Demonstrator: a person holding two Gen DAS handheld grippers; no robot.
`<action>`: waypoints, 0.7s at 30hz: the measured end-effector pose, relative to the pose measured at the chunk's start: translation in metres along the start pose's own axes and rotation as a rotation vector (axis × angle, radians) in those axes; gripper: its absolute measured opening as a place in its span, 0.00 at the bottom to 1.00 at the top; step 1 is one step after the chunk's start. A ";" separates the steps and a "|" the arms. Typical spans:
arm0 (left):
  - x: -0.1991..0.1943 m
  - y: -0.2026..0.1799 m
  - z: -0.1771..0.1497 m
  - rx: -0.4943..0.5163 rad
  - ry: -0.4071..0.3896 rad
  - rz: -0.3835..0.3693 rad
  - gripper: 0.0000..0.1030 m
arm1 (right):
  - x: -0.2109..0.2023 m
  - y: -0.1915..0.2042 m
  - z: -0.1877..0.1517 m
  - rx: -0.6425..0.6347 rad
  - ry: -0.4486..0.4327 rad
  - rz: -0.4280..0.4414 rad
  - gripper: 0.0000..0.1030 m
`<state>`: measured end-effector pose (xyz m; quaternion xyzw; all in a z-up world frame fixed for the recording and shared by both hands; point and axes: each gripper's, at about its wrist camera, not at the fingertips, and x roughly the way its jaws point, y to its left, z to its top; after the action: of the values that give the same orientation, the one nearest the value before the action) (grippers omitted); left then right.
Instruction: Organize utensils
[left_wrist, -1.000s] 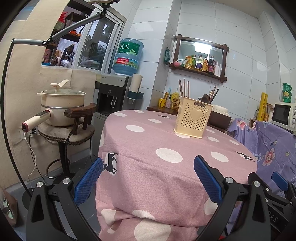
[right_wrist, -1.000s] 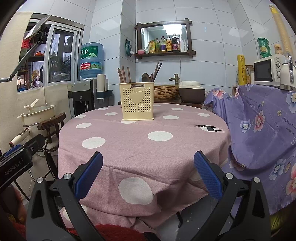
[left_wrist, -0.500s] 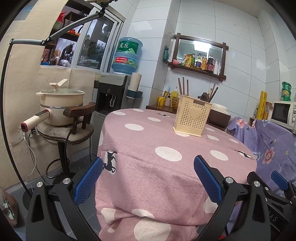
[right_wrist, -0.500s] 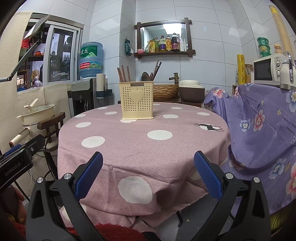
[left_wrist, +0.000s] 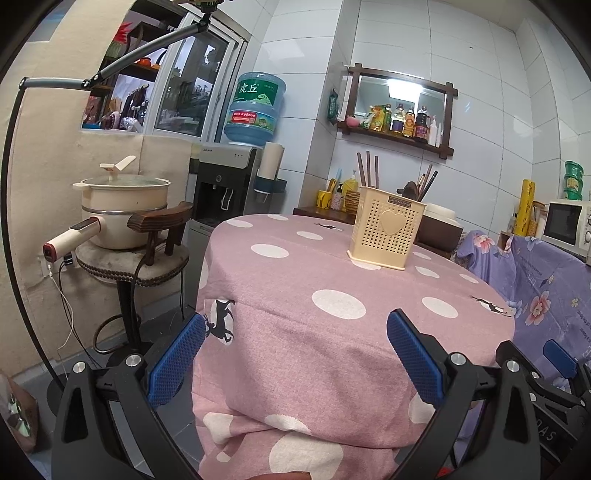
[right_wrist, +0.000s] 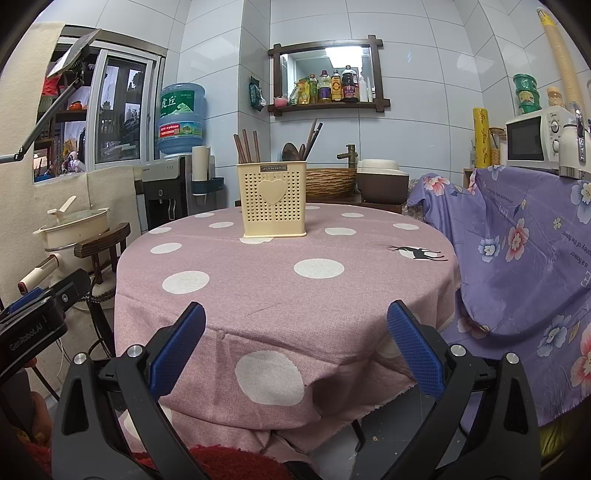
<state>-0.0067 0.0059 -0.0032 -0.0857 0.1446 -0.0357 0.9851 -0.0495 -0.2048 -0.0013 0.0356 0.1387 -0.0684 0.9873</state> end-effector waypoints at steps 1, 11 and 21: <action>0.000 0.001 0.000 0.000 0.002 0.000 0.95 | 0.000 0.000 0.000 0.000 0.000 0.000 0.94; 0.002 0.000 0.000 0.005 0.017 0.000 0.95 | 0.000 0.000 0.000 0.000 0.000 0.001 0.94; 0.003 -0.001 -0.001 0.004 0.022 -0.002 0.95 | -0.001 0.000 -0.001 0.001 0.002 -0.001 0.94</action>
<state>-0.0036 0.0047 -0.0044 -0.0835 0.1552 -0.0380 0.9836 -0.0506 -0.2045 -0.0018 0.0360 0.1396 -0.0690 0.9871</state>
